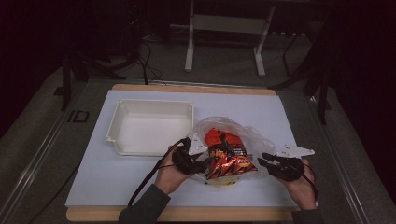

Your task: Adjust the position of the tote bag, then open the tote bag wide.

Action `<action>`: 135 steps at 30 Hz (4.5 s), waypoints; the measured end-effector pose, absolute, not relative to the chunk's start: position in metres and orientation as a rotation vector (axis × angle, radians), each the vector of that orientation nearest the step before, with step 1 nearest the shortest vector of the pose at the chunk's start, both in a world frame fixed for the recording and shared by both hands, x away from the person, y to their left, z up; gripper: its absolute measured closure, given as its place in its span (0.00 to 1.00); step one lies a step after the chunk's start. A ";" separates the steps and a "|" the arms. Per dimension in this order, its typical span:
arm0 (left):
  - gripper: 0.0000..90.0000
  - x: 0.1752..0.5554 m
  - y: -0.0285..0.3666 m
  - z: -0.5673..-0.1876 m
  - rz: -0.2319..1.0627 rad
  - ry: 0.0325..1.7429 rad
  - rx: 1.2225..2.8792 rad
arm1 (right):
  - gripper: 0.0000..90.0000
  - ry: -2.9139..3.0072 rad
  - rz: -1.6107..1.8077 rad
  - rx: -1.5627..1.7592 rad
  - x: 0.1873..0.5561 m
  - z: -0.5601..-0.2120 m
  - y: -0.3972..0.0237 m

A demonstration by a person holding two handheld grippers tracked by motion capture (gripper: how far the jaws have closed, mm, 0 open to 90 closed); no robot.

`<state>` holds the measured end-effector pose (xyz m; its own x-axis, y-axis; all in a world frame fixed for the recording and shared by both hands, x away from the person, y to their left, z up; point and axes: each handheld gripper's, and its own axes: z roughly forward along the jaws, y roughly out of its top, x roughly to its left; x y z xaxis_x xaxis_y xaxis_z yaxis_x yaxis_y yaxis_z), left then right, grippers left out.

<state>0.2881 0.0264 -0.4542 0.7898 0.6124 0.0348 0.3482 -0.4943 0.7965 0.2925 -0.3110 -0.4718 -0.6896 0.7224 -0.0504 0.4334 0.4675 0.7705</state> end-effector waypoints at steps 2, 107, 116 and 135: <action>0.59 0.287 0.026 -0.455 0.395 0.710 2.133 | 0.76 2.343 1.077 0.981 0.293 -0.474 -0.311; 0.84 0.304 0.012 -0.448 0.486 0.526 2.129 | 0.85 2.290 1.219 0.764 0.282 -0.452 -0.292; 0.91 0.309 0.017 -0.443 0.413 0.530 2.098 | 0.80 2.300 1.177 0.837 0.278 -0.472 -0.292; 0.99 0.308 0.017 -0.427 0.309 0.498 2.062 | 0.76 2.306 1.095 0.934 0.285 -0.514 -0.282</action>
